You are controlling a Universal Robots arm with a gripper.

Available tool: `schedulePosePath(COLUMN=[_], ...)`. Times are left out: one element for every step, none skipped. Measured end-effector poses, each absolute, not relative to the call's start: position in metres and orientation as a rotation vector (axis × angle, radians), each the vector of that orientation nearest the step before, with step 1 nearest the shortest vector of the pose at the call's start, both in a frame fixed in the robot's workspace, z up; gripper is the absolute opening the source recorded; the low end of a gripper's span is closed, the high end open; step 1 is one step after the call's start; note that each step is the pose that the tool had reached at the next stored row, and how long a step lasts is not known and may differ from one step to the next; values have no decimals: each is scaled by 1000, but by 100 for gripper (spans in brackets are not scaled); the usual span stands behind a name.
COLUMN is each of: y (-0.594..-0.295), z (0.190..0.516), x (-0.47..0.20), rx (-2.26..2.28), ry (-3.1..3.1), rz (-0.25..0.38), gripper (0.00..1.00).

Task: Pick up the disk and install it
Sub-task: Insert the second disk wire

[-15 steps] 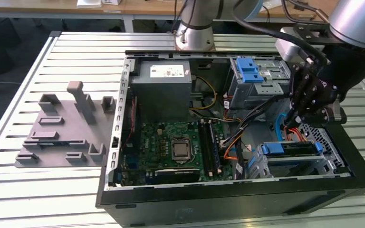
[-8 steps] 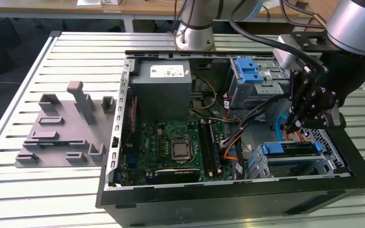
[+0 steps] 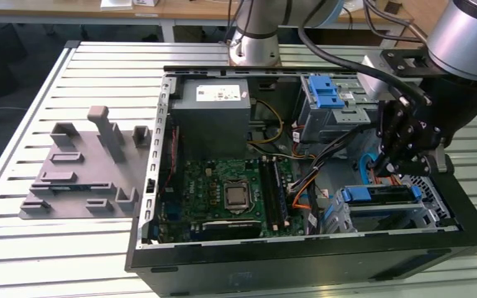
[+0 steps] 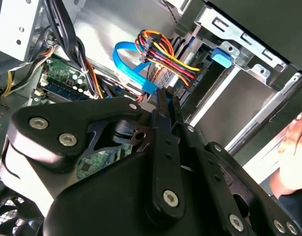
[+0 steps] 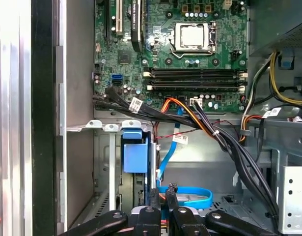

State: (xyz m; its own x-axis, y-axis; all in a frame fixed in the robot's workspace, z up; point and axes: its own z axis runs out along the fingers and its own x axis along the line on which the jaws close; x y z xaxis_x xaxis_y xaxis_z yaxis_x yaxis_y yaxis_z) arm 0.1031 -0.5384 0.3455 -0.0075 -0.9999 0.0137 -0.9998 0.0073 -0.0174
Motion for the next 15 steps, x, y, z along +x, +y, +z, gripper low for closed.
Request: schedulePosePath(y=[-539,-540,-541,-542,-543,-543,-544,-544,-545,-545,-546,-548,-549,-551,-552], z=[345,345,345,344,343,342,342,341,341,340,340,339,339,338,338], x=[103,103,103,103,103,103,103,103,103,103,103,103,103,103,103], rx=[-2211,-2212,-2212,-2212,-2212,-2211,-2212,-2212,-2214,-2217,-2219,-2220,-2220,-2220,-2220], ry=[2227,2227,2227,2227,2227,2227,2227,2226,2225,2222,2220,2219,2219,2219,2219], rz=[-34,-34,-34,-34,-34,-34,-34,-34,-34,-35,-35,-34,-34,-34,-34], gripper=[16,16,16,16,16,16,16,16,16,16,16,16,16,16,16])
